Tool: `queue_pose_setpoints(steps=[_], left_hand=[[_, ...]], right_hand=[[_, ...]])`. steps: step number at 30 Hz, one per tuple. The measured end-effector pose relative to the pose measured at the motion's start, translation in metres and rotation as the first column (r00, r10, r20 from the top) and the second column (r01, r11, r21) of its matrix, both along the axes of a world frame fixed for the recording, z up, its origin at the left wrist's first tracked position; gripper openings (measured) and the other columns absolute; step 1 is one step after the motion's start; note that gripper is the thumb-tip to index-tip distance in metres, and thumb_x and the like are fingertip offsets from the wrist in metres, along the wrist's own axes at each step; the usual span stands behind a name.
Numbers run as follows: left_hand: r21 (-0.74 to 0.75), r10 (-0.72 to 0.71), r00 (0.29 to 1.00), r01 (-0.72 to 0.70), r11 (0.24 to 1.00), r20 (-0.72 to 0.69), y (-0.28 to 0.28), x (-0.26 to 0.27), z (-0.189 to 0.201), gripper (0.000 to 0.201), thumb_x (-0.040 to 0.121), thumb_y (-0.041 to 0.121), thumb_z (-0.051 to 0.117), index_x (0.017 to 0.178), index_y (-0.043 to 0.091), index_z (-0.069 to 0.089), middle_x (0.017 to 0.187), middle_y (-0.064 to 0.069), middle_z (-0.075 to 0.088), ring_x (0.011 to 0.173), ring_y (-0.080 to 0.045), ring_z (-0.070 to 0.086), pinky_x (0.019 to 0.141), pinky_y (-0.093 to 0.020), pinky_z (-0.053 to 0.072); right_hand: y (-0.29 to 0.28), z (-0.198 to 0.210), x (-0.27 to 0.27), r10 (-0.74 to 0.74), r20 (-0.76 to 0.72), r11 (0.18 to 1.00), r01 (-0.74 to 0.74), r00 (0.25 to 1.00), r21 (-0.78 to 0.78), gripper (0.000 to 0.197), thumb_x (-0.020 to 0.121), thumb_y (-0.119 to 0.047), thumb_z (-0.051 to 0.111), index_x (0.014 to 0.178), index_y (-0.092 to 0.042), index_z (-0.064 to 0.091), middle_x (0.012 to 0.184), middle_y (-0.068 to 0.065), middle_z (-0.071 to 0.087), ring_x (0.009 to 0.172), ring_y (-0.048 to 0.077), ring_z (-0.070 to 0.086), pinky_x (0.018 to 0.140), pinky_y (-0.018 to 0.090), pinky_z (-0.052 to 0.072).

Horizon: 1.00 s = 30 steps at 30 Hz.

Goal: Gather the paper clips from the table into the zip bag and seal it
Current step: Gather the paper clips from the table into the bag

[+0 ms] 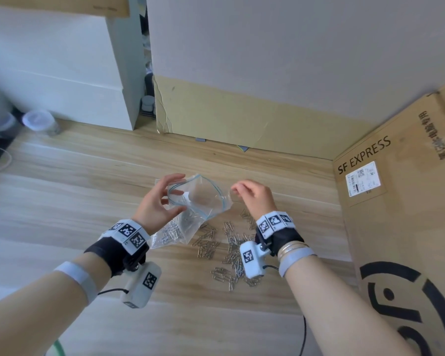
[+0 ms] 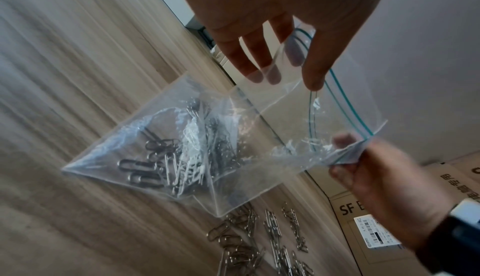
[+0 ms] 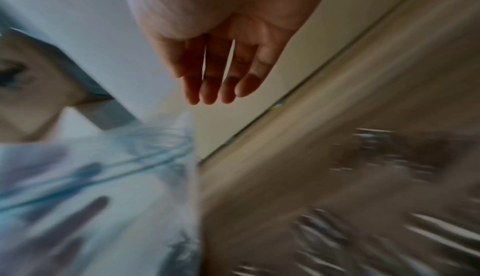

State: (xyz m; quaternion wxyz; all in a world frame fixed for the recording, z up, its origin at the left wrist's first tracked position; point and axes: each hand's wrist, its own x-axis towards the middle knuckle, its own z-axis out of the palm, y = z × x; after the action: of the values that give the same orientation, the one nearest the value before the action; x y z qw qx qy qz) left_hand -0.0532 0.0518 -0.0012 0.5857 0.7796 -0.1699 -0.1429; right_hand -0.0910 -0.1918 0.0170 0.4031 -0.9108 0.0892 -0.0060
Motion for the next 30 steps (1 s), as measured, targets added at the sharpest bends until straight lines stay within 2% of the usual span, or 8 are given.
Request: queue_pose_setpoints(steps=[4,7,10,15,19,23,26,30], left_hand=[[0.008,0.001,1.000,-0.001,1.000,-0.003,-0.001,-0.001,-0.003,0.078,0.069,0.003,0.074,0.109,0.061,0.039,0.121,0.018,0.052,0.101,-0.002,0.060,0.090,-0.025,0.049],[0.003,0.007,1.000,-0.007,1.000,-0.007,-0.002,-0.001,-0.005,0.076,0.069,0.003,0.074,0.111,0.058,0.040,0.120,0.017,0.053,0.100,-0.005,0.061,0.089,-0.030,0.050],[0.000,0.015,1.000,-0.015,1.000,-0.014,-0.004,-0.001,-0.005,0.076,0.069,0.002,0.073,0.111,0.056,0.040,0.119,0.017,0.053,0.099,-0.006,0.062,0.087,-0.030,0.052],[-0.003,0.008,1.000,-0.008,1.000,-0.030,-0.013,-0.001,-0.004,0.072,0.070,-0.001,0.072,0.114,0.046,0.041,0.122,0.007,0.055,0.097,-0.004,0.061,0.087,-0.028,0.051],[0.001,-0.003,1.000,0.003,1.000,-0.017,-0.016,-0.001,-0.005,0.079,0.069,-0.002,0.072,0.108,0.059,0.040,0.119,0.015,0.055,0.096,-0.007,0.062,0.084,-0.022,0.050],[0.003,0.005,1.000,-0.004,1.000,-0.015,-0.016,-0.002,-0.007,0.079,0.069,-0.003,0.072,0.108,0.058,0.040,0.117,0.016,0.054,0.098,-0.014,0.063,0.082,-0.022,0.049],[-0.007,0.011,1.000,-0.011,1.000,-0.013,-0.017,-0.004,-0.004,0.077,0.069,-0.004,0.072,0.109,0.054,0.041,0.116,0.016,0.054,0.098,-0.018,0.062,0.087,-0.034,0.049],[0.006,0.006,1.000,-0.006,1.000,-0.021,-0.015,-0.006,-0.005,0.076,0.069,-0.003,0.072,0.111,0.052,0.041,0.111,0.027,0.055,0.094,-0.005,0.062,0.089,-0.035,0.050]], right_hand=[[-0.028,-0.043,-0.026,-0.084,-0.178,0.994,0.071,0.980,-0.078,0.026,0.094,-0.021,0.045,0.116,-0.017,0.060,0.125,0.003,0.059,0.110,0.014,0.054,0.103,0.039,0.042],[-0.039,-0.075,-0.045,0.017,-0.392,0.973,-0.105,0.920,-0.204,0.046,0.097,-0.030,0.036,0.141,-0.021,0.027,0.153,0.000,0.020,0.142,0.020,0.014,0.117,0.039,0.011],[-0.035,-0.084,-0.062,0.090,-0.412,0.956,-0.195,0.907,-0.220,0.049,0.098,-0.029,0.032,0.144,-0.021,0.015,0.155,-0.001,0.005,0.143,0.020,-0.003,0.114,0.033,-0.003],[-0.010,-0.082,-0.083,0.201,-0.405,0.939,-0.293,0.892,-0.179,0.054,0.097,-0.024,0.036,0.144,-0.021,0.010,0.155,-0.003,0.003,0.140,0.010,-0.006,0.111,0.026,-0.006],[-0.008,-0.077,-0.092,0.073,-0.258,0.995,-0.089,0.963,-0.053,0.041,0.095,-0.017,0.042,0.136,-0.020,0.040,0.142,-0.013,0.032,0.132,0.001,0.021,0.110,0.022,0.014],[-0.035,-0.069,-0.102,-0.334,-0.150,0.929,0.298,0.930,-0.221,0.022,0.094,-0.013,0.042,0.094,-0.008,0.064,0.095,0.005,0.066,0.085,0.018,0.058,0.079,0.028,0.042],[-0.049,-0.069,-0.118,-0.423,-0.381,0.890,0.456,0.822,-0.004,0.039,0.096,-0.024,0.039,0.067,-0.009,0.058,0.054,0.002,0.056,0.043,0.015,0.050,0.048,0.027,0.044],[-0.053,-0.073,-0.131,-0.285,-0.583,0.862,0.469,0.761,0.191,0.048,0.096,-0.036,0.037,0.064,-0.007,0.057,0.046,0.003,0.058,0.033,0.013,0.051,0.035,0.018,0.038]])
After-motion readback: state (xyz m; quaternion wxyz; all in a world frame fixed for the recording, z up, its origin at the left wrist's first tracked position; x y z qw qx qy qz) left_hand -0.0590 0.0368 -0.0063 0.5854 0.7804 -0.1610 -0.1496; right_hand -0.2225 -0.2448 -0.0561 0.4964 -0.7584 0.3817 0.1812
